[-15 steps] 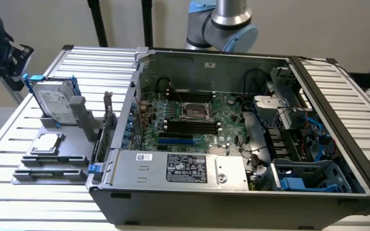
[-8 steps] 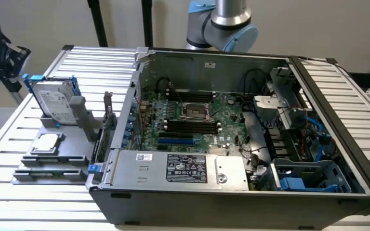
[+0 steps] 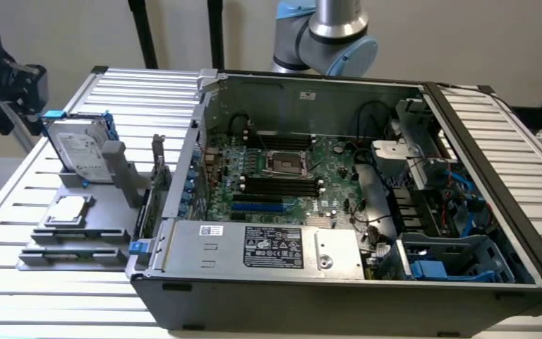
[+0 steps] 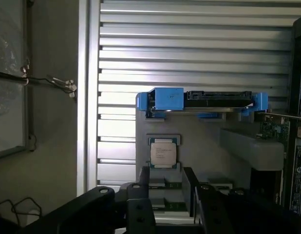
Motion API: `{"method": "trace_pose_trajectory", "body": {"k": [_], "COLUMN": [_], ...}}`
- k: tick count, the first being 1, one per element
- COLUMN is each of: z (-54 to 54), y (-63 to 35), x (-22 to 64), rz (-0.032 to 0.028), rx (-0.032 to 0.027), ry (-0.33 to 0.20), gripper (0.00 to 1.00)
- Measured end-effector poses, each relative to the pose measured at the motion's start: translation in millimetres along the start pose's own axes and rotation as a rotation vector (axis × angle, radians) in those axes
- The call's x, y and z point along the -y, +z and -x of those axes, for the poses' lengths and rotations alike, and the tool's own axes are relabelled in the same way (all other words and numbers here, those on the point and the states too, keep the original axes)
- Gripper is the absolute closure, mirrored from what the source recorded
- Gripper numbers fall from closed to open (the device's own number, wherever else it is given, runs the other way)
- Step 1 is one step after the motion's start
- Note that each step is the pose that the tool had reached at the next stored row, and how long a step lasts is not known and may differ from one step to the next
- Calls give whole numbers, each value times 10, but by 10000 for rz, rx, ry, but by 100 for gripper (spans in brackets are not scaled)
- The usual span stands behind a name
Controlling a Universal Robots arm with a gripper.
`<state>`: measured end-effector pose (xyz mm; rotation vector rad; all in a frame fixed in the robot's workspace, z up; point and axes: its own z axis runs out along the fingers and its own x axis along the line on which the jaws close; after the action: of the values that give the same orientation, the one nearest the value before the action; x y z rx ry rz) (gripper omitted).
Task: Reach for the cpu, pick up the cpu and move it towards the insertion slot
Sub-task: 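Pick up the cpu and move it towards the insertion slot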
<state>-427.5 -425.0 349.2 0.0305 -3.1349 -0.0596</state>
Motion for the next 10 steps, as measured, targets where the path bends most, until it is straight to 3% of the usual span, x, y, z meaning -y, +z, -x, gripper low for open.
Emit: {"method": "trace_pose_trajectory", "body": {"k": [2,3,5,6,10], "z": [0,0,4,8,25], "y": [15,25,58,77,149], "x": [1,1,2,3,6], "rz": [0,0,0,0,0], "rx": [1,1,0,0,0], "ry": [0,0,0,-1,-3], "gripper": [53,41,41,35,35]}}
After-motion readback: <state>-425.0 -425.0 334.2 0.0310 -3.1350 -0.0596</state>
